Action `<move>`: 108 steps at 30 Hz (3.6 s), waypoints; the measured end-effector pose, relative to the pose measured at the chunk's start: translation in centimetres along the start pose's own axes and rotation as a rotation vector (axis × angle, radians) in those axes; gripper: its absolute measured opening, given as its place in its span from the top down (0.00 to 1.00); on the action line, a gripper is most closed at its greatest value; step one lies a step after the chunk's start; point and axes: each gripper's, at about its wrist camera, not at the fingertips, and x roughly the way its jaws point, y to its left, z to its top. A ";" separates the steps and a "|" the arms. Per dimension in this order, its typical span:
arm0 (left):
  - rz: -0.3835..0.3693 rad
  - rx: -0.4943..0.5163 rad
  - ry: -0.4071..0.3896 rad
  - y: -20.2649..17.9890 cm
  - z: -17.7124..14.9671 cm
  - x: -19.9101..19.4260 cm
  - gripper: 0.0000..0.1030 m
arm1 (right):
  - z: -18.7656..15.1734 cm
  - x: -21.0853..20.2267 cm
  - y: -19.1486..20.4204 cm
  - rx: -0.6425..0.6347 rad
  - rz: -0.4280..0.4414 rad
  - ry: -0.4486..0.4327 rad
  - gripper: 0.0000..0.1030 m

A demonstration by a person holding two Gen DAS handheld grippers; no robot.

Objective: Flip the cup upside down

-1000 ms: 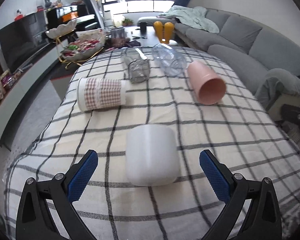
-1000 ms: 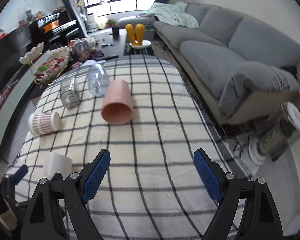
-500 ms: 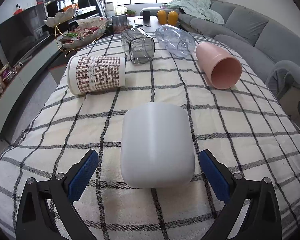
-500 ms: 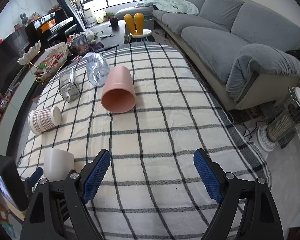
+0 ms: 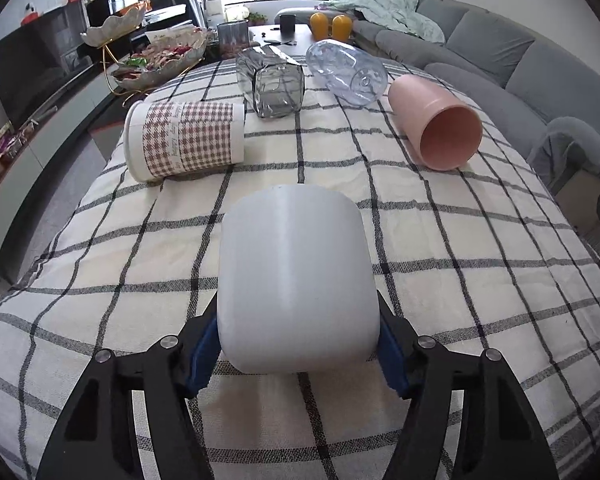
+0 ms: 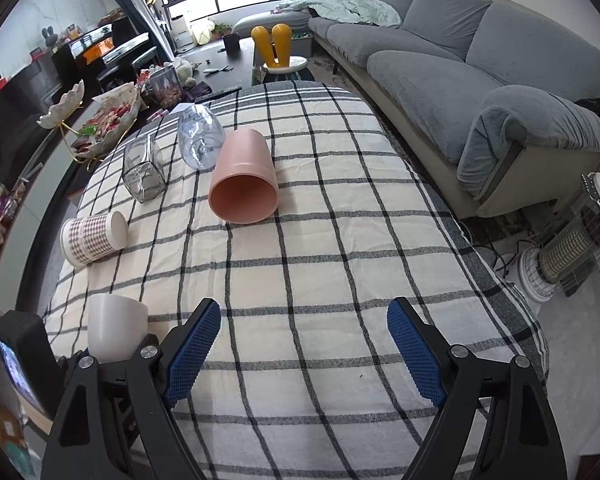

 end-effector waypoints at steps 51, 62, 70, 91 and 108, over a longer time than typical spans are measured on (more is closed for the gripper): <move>-0.078 0.429 1.026 -8.5 15.5 11.4 0.21 | 10.8 9.3 -6.4 0.535 0.234 0.202 0.17; -0.097 0.270 0.622 -4.9 16.2 -0.5 0.19 | 10.4 1.9 -3.0 0.322 0.196 0.080 0.17; -0.032 0.094 0.281 -0.5 15.5 -8.6 0.15 | 9.8 -3.9 0.8 0.137 0.135 -0.046 0.17; 0.123 -0.168 -0.189 7.6 10.4 -18.1 0.00 | 5.7 -11.1 10.3 -0.194 0.088 -0.303 0.15; 0.172 -0.126 -0.280 6.1 10.8 -20.2 0.00 | 5.4 -12.0 8.8 -0.152 0.093 -0.354 0.12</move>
